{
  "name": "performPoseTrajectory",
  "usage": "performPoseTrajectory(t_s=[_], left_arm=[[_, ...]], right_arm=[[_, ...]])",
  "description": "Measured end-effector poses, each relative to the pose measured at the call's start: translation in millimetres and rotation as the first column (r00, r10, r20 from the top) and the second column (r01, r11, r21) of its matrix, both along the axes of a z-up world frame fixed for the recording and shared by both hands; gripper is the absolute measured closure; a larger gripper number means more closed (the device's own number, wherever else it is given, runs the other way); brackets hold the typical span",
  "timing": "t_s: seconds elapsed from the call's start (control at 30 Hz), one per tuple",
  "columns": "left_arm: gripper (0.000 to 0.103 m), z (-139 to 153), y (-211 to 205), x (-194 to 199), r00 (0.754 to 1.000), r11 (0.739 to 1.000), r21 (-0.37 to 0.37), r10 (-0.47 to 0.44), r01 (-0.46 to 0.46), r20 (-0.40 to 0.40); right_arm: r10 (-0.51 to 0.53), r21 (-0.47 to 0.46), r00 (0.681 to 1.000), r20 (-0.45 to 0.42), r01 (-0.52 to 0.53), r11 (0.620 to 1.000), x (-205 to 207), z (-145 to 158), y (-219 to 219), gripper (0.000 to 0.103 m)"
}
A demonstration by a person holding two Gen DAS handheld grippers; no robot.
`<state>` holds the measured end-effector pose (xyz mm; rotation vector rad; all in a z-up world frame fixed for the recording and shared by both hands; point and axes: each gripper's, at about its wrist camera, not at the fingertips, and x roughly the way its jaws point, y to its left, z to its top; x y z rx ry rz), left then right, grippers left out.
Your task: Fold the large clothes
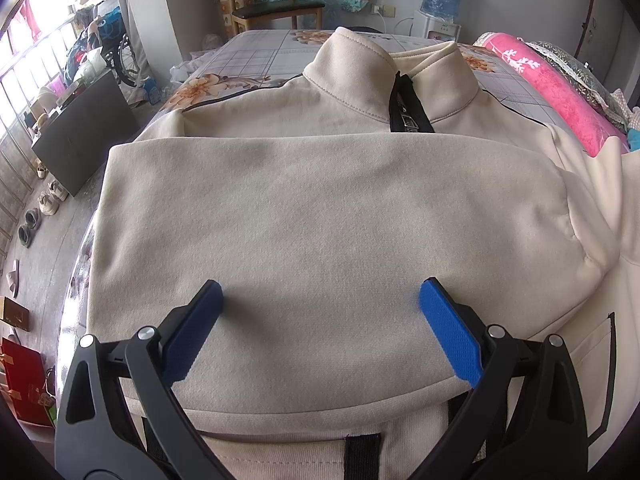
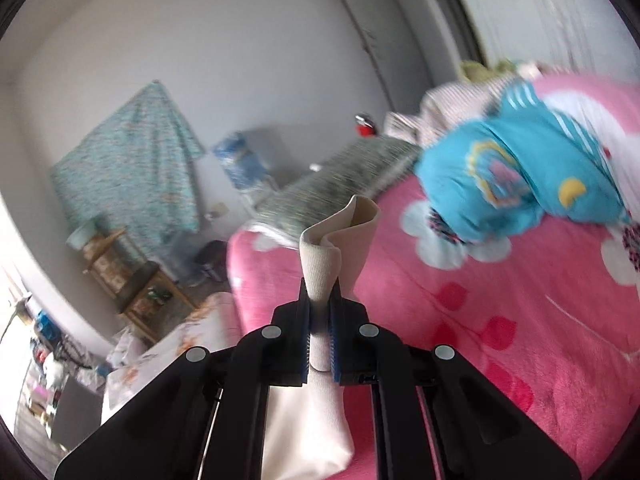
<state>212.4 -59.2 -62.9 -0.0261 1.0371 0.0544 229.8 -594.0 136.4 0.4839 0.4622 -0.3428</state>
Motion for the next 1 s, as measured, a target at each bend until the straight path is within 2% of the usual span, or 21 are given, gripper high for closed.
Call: performPoseTrajectory(t_s=[0.23,0.4,0.5,0.57,0.7,0.8,0.93,1.0], left_arm=[[0.007,1,4,-2,1.000,1.000,-0.012,-0.014,0.014,0.023],[0.008,17,19,-15,0.998,0.999,-0.049,-0.003,0.006,0.061],[0.018,30,29,-28,0.997,0.998,-0.067,-0.007,0.013,0.077],[0.029,35,37,-35,0.997,0.996,-0.094,-0.005,0.011,0.071],[0.047,37,61,-52,0.999,0.987,-0.163,0.009,-0.001,0.045],[0.061,35,84,-67,0.999,0.977,-0.213,0.028,-0.019,0.040],[0.076,38,113,-85,0.997,0.956,-0.291,0.044,-0.023,0.063],[0.079,41,125,-92,0.996,0.949,-0.313,0.043,-0.017,0.076]], right_arm=[[0.129,-0.080,0.991,0.046,-0.125,0.989,-9,41,65,0.095],[0.202,-0.109,0.977,0.061,-0.195,0.975,-6,59,106,0.095],[0.260,-0.098,0.962,0.078,-0.252,0.963,-1,66,135,0.095],[0.299,-0.101,0.950,0.088,-0.290,0.952,2,70,155,0.095],[0.403,-0.133,0.911,0.088,-0.390,0.911,6,77,210,0.095],[0.490,-0.158,0.868,0.076,-0.475,0.866,8,76,258,0.095],[0.605,-0.169,0.795,0.047,-0.590,0.789,13,65,329,0.095],[0.667,-0.157,0.744,0.023,-0.656,0.738,15,52,364,0.095]])
